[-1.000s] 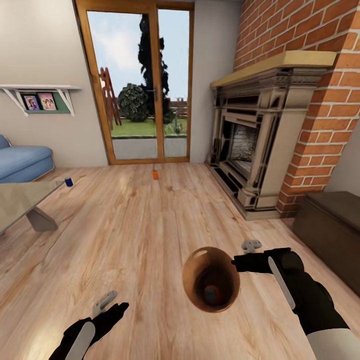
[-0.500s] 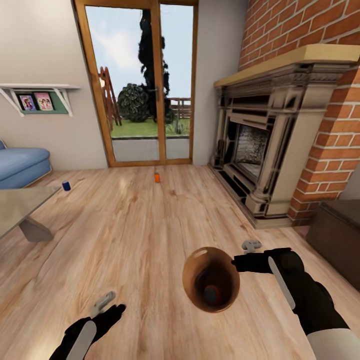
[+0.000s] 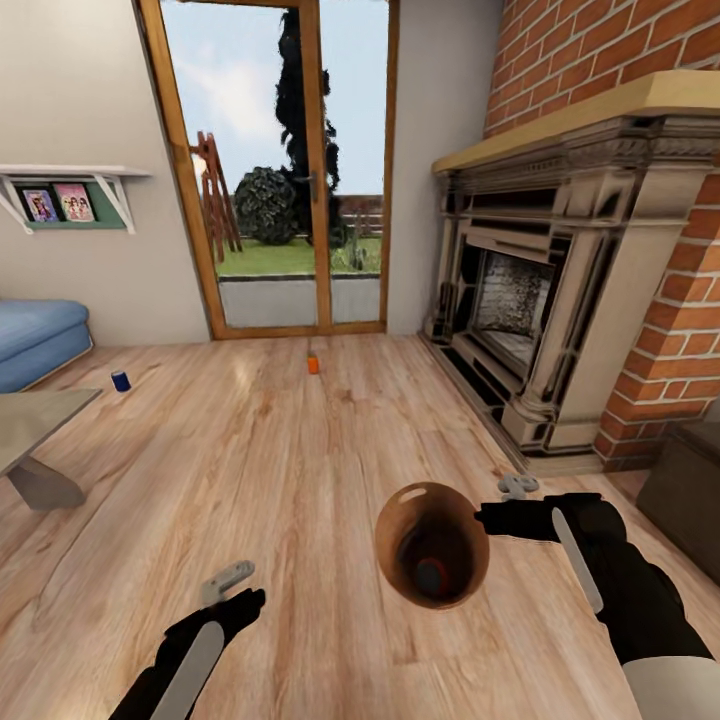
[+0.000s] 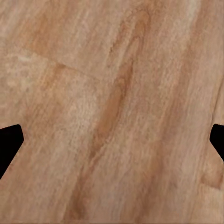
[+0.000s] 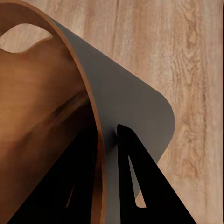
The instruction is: Put the three can of soda from the living room inside the tash can in the kitchen.
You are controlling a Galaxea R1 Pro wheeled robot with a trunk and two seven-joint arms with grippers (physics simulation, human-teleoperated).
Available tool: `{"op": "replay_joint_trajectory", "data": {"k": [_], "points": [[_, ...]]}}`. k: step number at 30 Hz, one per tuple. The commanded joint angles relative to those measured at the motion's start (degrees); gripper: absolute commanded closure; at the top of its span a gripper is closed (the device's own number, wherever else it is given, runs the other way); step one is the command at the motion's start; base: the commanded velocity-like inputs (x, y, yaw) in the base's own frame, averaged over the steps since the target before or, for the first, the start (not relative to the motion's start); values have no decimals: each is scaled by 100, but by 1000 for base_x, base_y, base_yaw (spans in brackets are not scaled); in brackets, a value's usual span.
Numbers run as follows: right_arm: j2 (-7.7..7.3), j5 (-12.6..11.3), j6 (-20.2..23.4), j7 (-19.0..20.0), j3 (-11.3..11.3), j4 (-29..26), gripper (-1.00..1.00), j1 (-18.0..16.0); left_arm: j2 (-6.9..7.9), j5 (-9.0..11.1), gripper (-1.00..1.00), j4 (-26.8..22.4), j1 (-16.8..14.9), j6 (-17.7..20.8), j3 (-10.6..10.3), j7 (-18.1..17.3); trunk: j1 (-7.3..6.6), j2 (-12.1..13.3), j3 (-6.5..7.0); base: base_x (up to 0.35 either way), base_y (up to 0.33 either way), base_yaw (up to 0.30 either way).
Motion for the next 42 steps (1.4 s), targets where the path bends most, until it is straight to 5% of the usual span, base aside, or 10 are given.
{"op": "replay_joint_trajectory", "data": {"k": [1, 7, 17, 26, 42], "points": [[3, -74, 10, 4, -2, -2, 100, -3, -3, 6, -100, -14, 1, -1, -38, 111, 0, 0, 1, 341, 0, 0], [-23, -82, 10, 21, 10, 17, 100, 4, -166, -19, -100, -8, -18, 16, -79, 267, 0, 0, 1, 139, 0, 0], [-19, -95, 10, -4, -11, 116, 100, -35, -157, -51, -100, 121, -39, -2, -85, 273, 0, 0, 1, 305, 0, 0], [-91, -105, 10, -16, -132, 2025, 100, -956, -146, -54, -100, 271, -87, 6, -85, 247, 0, 0, 1, 346, 0, 0], [-113, -104, 10, 21, -122, 2247, 100, -1038, -133, -35, -100, 395, -112, -28, -80, 232, 0, 0, 1, 347, 0, 0]]}}
